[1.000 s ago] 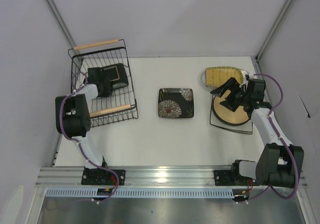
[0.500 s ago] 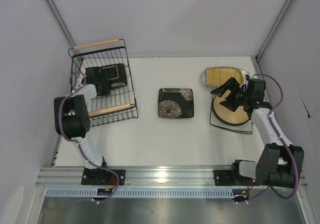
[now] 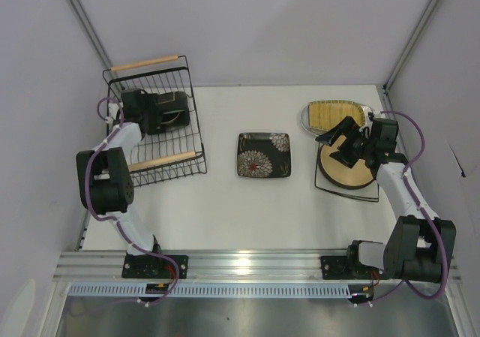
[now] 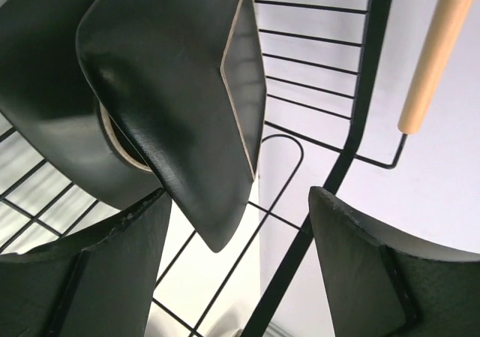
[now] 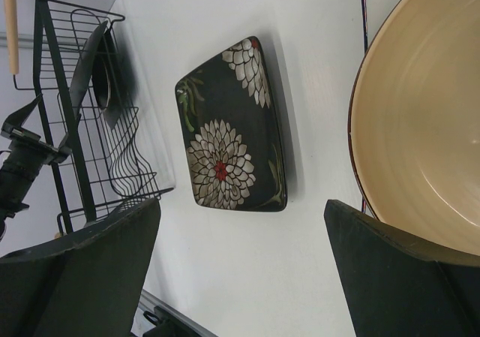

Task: Unload the plates from the dish rack
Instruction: Grab a plate with the left arm

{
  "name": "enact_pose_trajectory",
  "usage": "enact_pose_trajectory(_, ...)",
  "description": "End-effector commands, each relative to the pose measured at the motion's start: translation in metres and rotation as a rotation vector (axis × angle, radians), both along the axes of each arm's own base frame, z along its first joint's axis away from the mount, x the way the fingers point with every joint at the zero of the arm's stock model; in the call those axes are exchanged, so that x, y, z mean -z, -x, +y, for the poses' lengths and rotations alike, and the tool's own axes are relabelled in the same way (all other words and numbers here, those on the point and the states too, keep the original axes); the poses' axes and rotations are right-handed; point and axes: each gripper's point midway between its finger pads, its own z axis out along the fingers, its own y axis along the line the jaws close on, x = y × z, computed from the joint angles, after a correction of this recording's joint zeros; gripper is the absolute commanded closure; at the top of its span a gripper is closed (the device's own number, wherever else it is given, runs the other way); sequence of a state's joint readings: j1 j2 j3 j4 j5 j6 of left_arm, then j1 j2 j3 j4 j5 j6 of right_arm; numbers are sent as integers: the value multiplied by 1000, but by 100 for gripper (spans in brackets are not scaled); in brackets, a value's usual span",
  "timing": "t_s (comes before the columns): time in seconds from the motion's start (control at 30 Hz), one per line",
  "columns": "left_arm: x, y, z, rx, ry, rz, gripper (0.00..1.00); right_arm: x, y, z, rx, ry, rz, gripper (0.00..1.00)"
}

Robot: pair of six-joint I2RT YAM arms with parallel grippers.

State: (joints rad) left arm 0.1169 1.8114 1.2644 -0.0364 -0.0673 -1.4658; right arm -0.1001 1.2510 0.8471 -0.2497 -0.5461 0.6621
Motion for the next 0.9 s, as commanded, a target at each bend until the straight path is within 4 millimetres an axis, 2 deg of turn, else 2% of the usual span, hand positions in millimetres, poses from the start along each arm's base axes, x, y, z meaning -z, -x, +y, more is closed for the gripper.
enact_pose_trajectory(0.0, -65, -19, 10, -30, -34, -224, 21, -6, -2, -1, -1, 12, -33, 0)
enact_pose_trajectory(0.13, -65, -21, 13, -36, -47, -251, 22, -5, -3, -1, -2, 8, -30, 0)
enact_pose_trajectory(0.17, -74, -24, 14, -39, -53, -296, 22, -5, -3, -1, -2, 8, -32, 0)
enact_pose_trajectory(0.23, -71, -24, 16, -54, -55, -317, 23, -4, -3, 0, -3, 6, -28, 0)
enact_pose_trajectory(0.3, -79, -27, 18, -61, -59, -380, 24, -5, -4, 0, -2, 9, -30, 0)
enact_pose_trajectory(0.47, -74, -34, 20, -77, -64, -434, 24, -4, -2, -1, -7, 16, -22, 1)
enact_pose_trajectory(0.73, -46, -55, 21, -97, -56, -358, 24, -7, -1, -3, -7, 37, -21, 0)
enact_pose_trajectory(0.87, -16, -61, 19, -97, -26, -273, 24, -7, 0, -4, -4, 43, -21, 0)
